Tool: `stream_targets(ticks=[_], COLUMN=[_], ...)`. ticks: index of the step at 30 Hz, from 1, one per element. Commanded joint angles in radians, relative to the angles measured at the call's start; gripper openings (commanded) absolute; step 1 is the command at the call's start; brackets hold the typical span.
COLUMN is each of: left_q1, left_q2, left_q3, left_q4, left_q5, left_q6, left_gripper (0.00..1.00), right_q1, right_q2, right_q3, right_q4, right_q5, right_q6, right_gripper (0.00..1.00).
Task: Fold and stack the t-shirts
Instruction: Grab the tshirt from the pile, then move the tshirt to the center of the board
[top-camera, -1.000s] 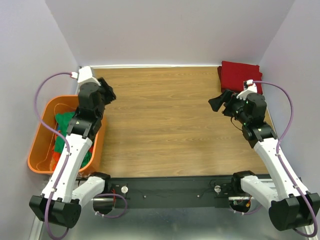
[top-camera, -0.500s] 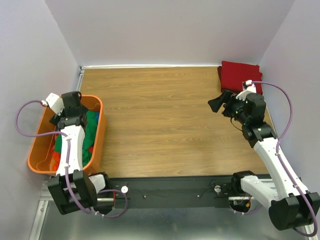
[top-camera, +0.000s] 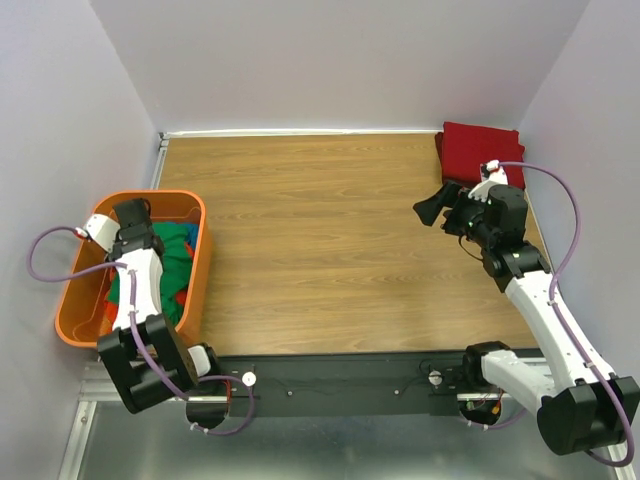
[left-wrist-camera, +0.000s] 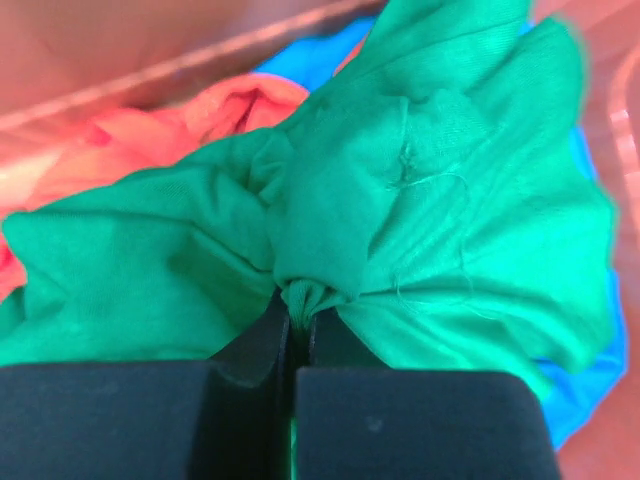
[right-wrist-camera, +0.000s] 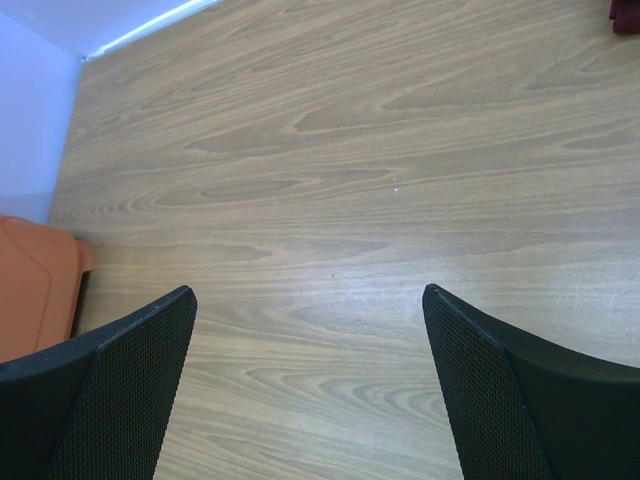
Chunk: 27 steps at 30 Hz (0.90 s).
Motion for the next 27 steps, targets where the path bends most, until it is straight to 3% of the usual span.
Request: stream_targets(ticks=[1, 6, 9, 14, 16, 19, 24, 27], left_q1=[0.012, 0.011, 0.011, 0.011, 0.003, -0.041, -0.351, -0.526], left_q2=[-0.123, -0.266, -0.326, -0.237, -0.164, -0.099, 0.054, 0.068], left_q3=[0.104, 0.259, 0.334, 0.582, 0.760, 0.986, 1.288, 1.255], left_q4=[-0.037, -0.054, 0.012, 0.087, 0.107, 0.136, 0.141, 0.162], left_q5=[-0.003, 0.037, 0.202, 0.540, 0.687, 0.798, 0.795, 0.769], left_q6=[0.050, 0.109, 0.153, 0.199, 0.167, 0.109, 0.110, 0.136], left_gripper=[0.00, 0.00, 0.00, 0.00, 0.00, 0.00, 0.00, 0.00], right_q1=[-0.004, -0.002, -0.002, -0.002, -0.004, -0.004, -0.004, -0.002], right_q2=[0.006, 0.026, 0.070, 0.087, 0.087, 0.081, 0.057, 0.048], right_q3=[-0.018, -0.006, 0.008, 0.016, 0.024, 0.030, 0.030, 0.022], right_q4=[-0.010, -0.010, -0.010, -0.010, -0.010, -0.010, -0.010, -0.010], right_q5=[-0.019, -0.051, -0.111, -0.135, -0.137, -0.134, -0.106, -0.086], right_q6=[0.001, 0.005, 0.007, 0.007, 0.005, 0.001, 0.001, -0.001], right_gripper=[1.00, 1.00, 1.00, 1.00, 1.00, 1.00, 1.00, 1.00])
